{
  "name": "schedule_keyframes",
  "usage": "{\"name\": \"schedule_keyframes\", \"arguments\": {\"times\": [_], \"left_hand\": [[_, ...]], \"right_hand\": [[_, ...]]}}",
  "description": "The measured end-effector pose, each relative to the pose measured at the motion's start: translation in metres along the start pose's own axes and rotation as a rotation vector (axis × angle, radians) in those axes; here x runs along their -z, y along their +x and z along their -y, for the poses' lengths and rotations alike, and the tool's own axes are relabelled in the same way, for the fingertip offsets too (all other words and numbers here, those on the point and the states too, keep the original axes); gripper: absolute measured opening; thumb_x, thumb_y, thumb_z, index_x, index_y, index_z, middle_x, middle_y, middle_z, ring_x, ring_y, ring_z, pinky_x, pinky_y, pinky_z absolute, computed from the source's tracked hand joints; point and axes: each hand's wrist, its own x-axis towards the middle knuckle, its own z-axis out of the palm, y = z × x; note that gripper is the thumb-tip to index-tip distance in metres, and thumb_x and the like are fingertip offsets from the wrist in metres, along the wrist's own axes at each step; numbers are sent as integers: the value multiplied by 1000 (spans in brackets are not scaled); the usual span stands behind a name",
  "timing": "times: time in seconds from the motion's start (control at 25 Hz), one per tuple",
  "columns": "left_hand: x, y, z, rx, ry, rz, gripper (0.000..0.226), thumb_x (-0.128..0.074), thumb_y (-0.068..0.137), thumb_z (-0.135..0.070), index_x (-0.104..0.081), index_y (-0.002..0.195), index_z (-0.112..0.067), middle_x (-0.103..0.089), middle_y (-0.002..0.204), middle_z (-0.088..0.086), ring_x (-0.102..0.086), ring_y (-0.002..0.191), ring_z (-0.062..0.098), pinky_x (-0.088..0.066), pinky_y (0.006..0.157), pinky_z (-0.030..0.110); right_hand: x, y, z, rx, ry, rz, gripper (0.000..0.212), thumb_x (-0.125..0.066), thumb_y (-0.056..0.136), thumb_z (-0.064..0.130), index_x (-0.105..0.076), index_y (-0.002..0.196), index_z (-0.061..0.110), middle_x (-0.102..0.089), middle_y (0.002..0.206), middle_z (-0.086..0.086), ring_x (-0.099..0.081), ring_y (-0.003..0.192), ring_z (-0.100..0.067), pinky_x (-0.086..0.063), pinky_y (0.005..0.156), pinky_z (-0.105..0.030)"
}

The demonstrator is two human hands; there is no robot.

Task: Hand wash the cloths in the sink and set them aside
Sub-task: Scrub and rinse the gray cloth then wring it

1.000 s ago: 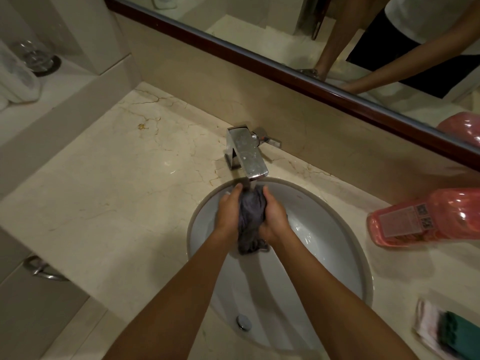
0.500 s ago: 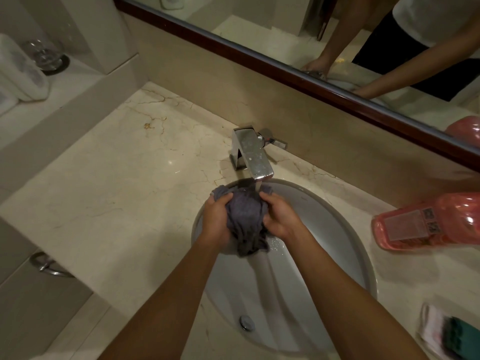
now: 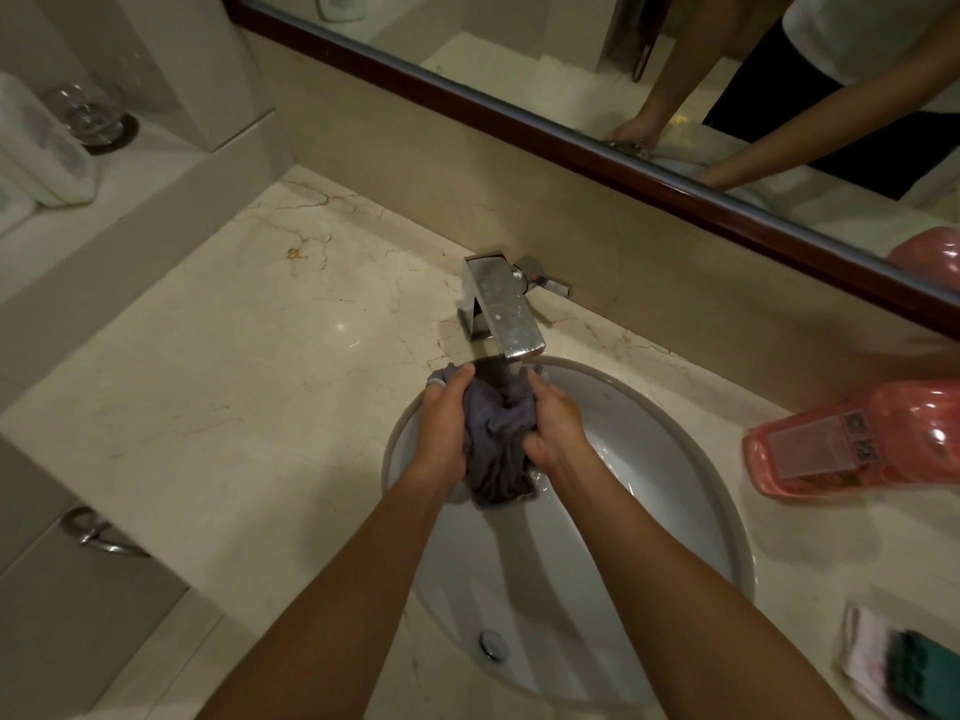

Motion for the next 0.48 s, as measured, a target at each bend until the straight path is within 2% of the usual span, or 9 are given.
{"name": "schedule_keyframes", "arguments": {"times": [0.12, 0.24, 0.28, 0.36, 0.4, 0.48], "left_hand": [[1, 3, 4, 53, -3, -25, 41, -55, 101, -35, -61, 127, -3, -75, 109, 17, -73, 102, 31, -60, 71, 31], [-2, -1, 5, 153, -6, -26, 50, -50, 100, -48, -66, 126, -9, -75, 112, 15, -71, 107, 30, -57, 85, 36], [-3, -3, 5, 178, -3, -22, 51, -48, 100, -53, -69, 121, -11, -75, 110, 14, -73, 103, 27, -56, 85, 36], [-4, -3, 7, 177, -18, -8, 56, -42, 100, -59, -79, 102, -17, -78, 101, 10, -76, 92, 22, -56, 77, 34], [-5, -4, 7, 177, -45, 10, 60, -38, 101, -59, -81, 96, -17, -78, 100, 10, -76, 90, 22, -56, 74, 34], [-4, -3, 6, 187, -152, 53, 60, -34, 104, -57, -75, 109, -13, -77, 102, 12, -75, 93, 23, -58, 72, 34]], "right_hand": [[-6, 2, -3, -67, -8, -23, 42, -50, 106, 25, -56, 131, -8, -65, 120, -33, -66, 110, -44, -53, 98, -53], [-3, 3, -6, -130, -50, -29, 55, -46, 105, 40, -56, 133, -6, -65, 123, -31, -64, 113, -43, -48, 104, -54], [0, 4, -6, -142, -73, -31, 61, -46, 104, 46, -58, 131, -6, -65, 123, -30, -64, 114, -43, -49, 103, -54], [9, 0, -6, -165, -163, 6, 68, -46, 99, 59, -68, 117, -2, -71, 115, -24, -68, 108, -37, -55, 90, -47], [15, -3, -6, -162, -213, 52, 62, -48, 98, 60, -71, 112, 4, -74, 110, -19, -71, 104, -32, -57, 82, -42], [30, -6, -7, -103, -374, 137, 41, -56, 98, 49, -68, 116, 14, -77, 108, -9, -74, 99, -22, -60, 72, -32]]}}
